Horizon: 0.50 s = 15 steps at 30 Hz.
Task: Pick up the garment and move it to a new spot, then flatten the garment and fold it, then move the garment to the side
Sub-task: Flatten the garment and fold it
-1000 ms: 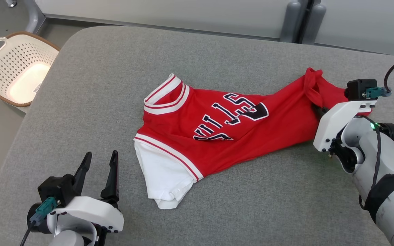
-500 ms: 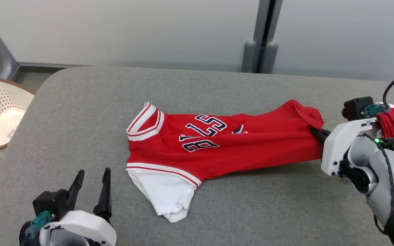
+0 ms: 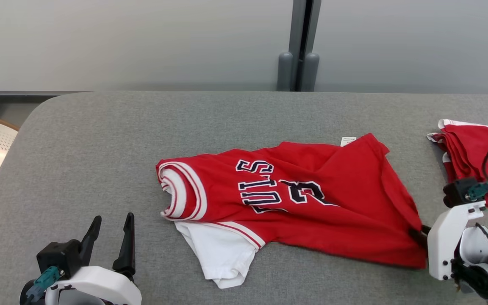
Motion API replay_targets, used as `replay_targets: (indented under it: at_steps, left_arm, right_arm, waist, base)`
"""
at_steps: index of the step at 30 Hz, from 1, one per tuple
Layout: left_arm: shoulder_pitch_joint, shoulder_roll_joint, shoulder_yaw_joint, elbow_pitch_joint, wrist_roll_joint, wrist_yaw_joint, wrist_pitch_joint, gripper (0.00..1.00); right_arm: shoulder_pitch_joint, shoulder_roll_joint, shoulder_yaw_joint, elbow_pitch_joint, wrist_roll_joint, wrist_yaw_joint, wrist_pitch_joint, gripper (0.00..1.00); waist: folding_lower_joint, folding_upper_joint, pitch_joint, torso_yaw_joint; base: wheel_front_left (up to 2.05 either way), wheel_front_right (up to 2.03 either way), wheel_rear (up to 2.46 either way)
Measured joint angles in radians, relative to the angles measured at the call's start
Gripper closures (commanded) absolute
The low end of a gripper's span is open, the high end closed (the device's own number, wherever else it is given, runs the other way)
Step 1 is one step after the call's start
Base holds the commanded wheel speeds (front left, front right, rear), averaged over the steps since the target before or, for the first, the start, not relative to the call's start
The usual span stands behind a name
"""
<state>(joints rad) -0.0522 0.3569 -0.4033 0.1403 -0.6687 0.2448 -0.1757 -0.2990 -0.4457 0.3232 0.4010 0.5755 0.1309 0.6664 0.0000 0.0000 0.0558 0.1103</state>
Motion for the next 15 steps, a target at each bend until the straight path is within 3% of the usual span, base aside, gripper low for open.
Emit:
replay_targets:
  at_steps: [4, 8, 12, 15]
  left_arm:
    - [0.0, 0.006, 0.008, 0.001, -0.002, 0.003, -0.002, 0.0]
    - [0.001, 0.011, 0.015, -0.002, -0.003, 0.008, -0.008, 0.0]
    - [0.003, 0.018, 0.02, -0.01, -0.003, 0.013, -0.009, 0.0]
    - [0.004, 0.018, 0.016, -0.016, -0.003, 0.016, -0.008, 0.0]
  right_arm:
    - [0.051, 0.089, -0.111, -0.104, -0.09, 0.0, -0.021, 0.0]
    - [0.089, 0.138, -0.222, -0.241, -0.164, 0.0, -0.085, 0.0]
    - [0.106, 0.217, -0.315, -0.357, -0.215, 0.0, -0.236, 0.0]
    - [0.146, 0.267, -0.366, -0.372, -0.245, 0.0, -0.361, 0.0]
  waist:
    - [0.0, 0.0, 0.007, -0.023]
    - [0.0001, 0.0, 0.006, -0.054]
    - [0.0, 0.0, -0.003, -0.085]
    - [0.0, 0.0, -0.012, -0.101]
  base:
    - [0.0, 0.0, 0.0]
    - [0.0, 0.0, 0.0]
    - [0.0, 0.0, 0.0]
    - [0.0, 0.0, 0.0]
